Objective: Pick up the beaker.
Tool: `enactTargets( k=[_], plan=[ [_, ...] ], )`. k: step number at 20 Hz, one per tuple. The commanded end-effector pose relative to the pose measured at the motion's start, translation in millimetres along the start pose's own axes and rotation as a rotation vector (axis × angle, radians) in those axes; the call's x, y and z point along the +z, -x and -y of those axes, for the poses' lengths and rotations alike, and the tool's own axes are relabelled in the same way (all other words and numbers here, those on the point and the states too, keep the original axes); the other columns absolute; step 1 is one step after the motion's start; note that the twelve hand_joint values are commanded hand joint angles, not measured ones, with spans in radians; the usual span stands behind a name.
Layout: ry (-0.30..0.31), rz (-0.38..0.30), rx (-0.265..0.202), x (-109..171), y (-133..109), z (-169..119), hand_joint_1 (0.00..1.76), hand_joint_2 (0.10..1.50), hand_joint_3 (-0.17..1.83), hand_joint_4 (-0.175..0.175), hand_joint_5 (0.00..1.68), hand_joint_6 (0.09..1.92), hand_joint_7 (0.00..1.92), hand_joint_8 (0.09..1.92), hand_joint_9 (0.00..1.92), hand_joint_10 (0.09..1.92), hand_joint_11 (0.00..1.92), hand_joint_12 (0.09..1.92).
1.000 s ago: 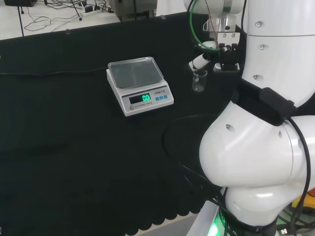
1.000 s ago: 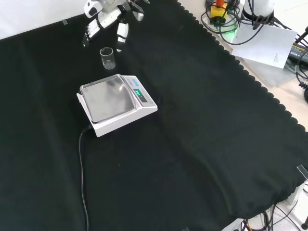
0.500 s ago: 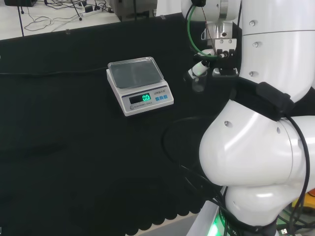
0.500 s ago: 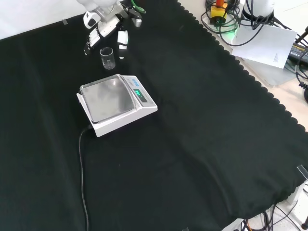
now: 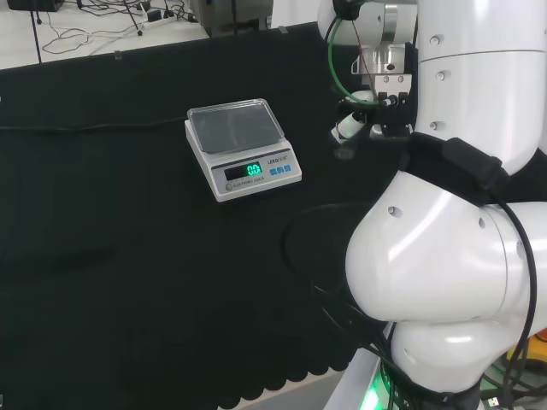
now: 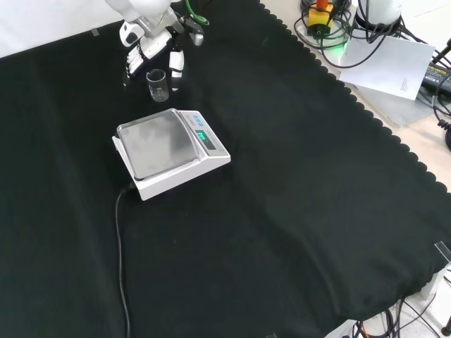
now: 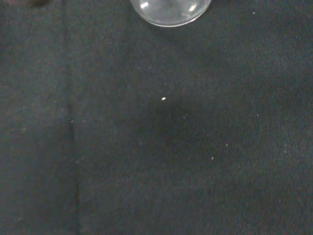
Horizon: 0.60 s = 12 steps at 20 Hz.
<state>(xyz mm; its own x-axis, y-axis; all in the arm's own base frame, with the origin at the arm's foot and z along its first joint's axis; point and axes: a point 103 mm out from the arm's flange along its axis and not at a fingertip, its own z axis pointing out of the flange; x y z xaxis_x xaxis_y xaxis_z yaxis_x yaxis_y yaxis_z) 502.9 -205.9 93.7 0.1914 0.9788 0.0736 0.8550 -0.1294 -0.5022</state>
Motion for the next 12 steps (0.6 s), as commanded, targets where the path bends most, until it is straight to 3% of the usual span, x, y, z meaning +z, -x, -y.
enactTargets(
  k=[1,3,8,10,12],
  plan=[
    [0.078,0.027,-0.005,-1,2,-9,0.81,0.94,0.00,-0.034,0.37,0.09,0.21,0.54,0.27,0.84,0.24,1.41],
    [0.105,0.041,-0.014,0,0,-11,0.89,0.96,0.02,-0.051,0.46,0.17,0.26,0.65,0.40,0.81,0.40,1.33],
    [0.212,0.024,-0.067,-5,-5,-11,1.08,1.03,0.19,-0.155,0.73,0.93,0.65,0.79,0.98,0.58,1.05,0.92],
    [0.223,0.029,-0.078,-9,-6,-10,1.11,1.12,0.09,-0.171,0.81,1.13,0.79,0.82,1.09,0.54,1.15,0.83],
    [0.221,0.030,-0.082,-15,-7,-9,1.12,1.15,0.04,-0.175,0.85,1.17,0.89,0.82,1.16,0.53,1.20,0.79]
  ],
)
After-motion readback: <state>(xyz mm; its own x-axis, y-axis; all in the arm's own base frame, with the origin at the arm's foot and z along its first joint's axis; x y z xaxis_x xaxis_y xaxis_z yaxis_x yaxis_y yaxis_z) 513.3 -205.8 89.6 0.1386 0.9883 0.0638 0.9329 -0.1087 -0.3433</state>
